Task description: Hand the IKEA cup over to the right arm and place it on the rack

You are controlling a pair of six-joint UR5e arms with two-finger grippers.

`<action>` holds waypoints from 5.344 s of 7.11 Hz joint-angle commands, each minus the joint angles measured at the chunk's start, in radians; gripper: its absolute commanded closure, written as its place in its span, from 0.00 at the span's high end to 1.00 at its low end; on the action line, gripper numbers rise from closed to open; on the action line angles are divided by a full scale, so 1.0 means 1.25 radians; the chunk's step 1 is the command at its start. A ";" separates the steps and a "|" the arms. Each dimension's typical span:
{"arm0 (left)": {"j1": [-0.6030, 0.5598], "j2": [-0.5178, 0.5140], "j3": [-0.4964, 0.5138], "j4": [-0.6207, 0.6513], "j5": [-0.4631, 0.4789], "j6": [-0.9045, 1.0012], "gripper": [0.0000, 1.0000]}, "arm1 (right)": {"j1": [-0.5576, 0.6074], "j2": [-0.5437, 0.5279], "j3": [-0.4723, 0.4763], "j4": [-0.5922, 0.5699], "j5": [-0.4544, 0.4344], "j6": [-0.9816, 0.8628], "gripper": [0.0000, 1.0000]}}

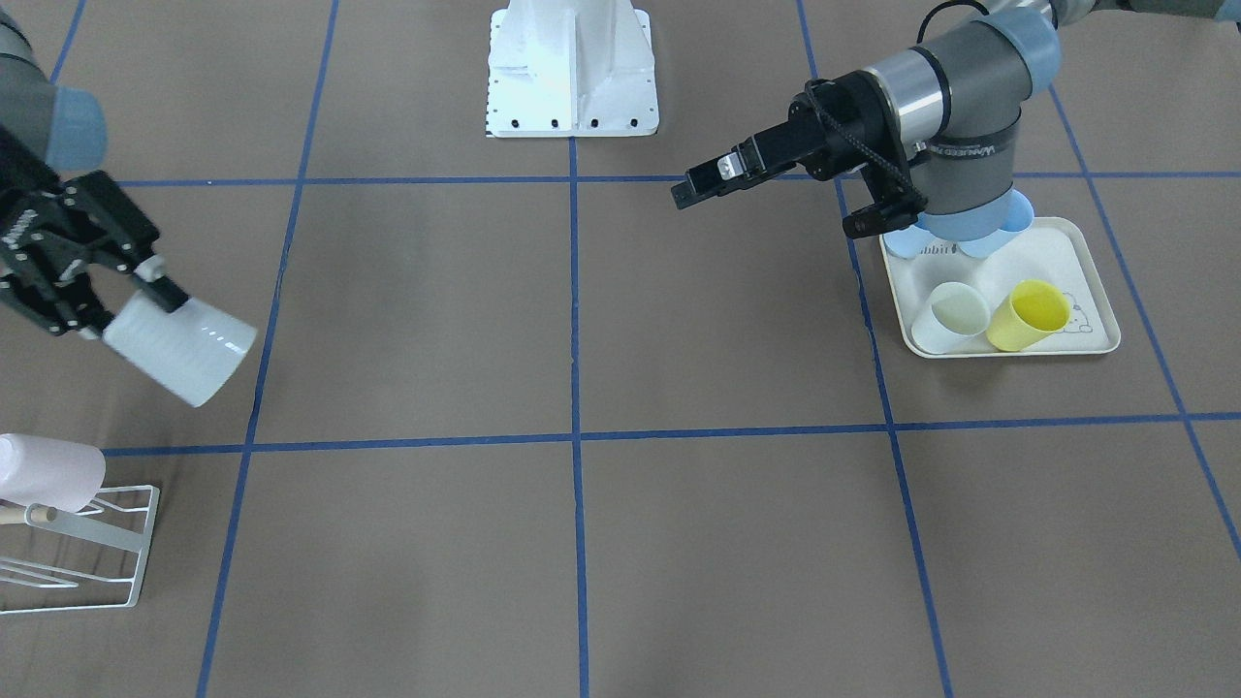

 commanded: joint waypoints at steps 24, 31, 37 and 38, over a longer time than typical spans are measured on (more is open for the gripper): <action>0.009 0.000 0.022 -0.001 0.001 0.004 1.00 | 0.077 0.057 -0.170 -0.604 -0.026 -0.645 0.31; -0.044 0.108 0.016 0.036 -0.015 0.383 1.00 | 0.058 0.102 -0.189 -0.539 -0.019 -0.562 0.99; -0.445 0.259 0.013 0.395 -0.409 1.082 1.00 | -0.067 0.064 0.012 -0.536 0.002 -0.234 0.99; -0.442 0.294 0.013 0.453 -0.403 1.186 1.00 | -0.095 0.067 0.014 -0.537 -0.023 -0.224 0.99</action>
